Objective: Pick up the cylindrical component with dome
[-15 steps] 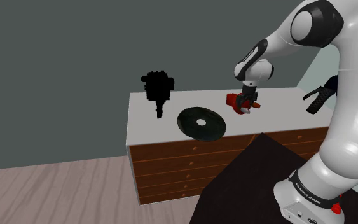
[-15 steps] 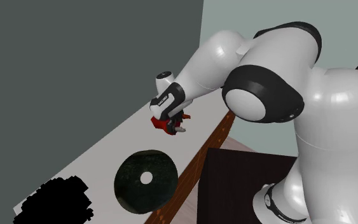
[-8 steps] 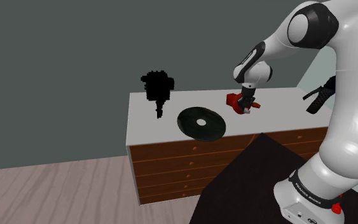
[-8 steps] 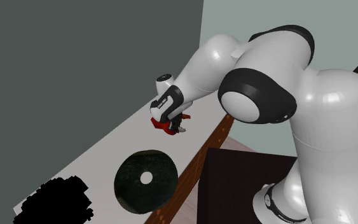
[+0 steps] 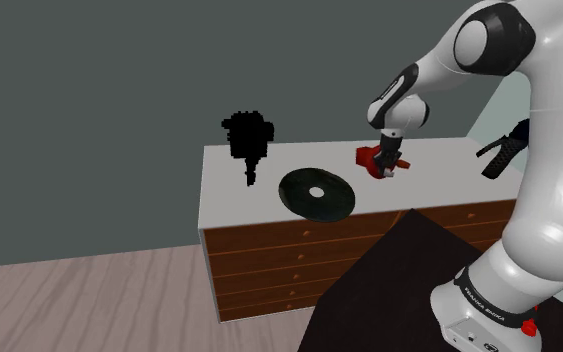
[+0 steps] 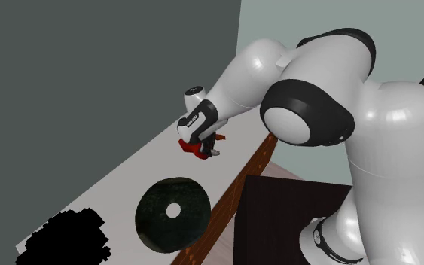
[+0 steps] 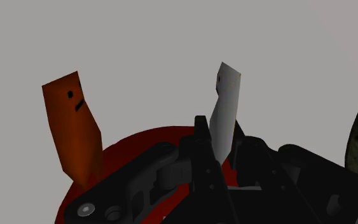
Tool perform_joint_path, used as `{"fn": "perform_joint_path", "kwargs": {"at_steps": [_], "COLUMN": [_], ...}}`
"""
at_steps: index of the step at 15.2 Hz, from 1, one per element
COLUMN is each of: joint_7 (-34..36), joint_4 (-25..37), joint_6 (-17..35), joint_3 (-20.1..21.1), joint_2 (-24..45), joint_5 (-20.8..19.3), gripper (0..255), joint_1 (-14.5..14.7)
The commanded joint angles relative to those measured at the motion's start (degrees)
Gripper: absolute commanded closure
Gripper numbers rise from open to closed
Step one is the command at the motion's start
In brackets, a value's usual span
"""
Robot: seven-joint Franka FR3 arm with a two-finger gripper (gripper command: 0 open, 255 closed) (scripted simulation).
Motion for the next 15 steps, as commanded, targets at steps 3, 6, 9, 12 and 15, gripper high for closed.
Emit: {"fn": "perform_joint_path", "kwargs": {"at_steps": [3,6,9,12,15], "joint_7": [0.54,1.02,1.51,2.0,2.19], "joint_4": [-0.37,-0.54,-0.59,-0.53,-0.48], "joint_6": [-2.01,-3.66,-5.36,-7.12,-7.8], "joint_3": [-0.93,-1.6,-2.23,-2.8,-3.0], "joint_2": [-2.56,-4.47,-6.33,-8.15,-8.83], "joint_5": [-1.12,-2.02,-2.92,-3.83,-4.18], "gripper": [255,255,255,255,255], "joint_1": [0.65,1.16,1.63,2.07,2.23]}}
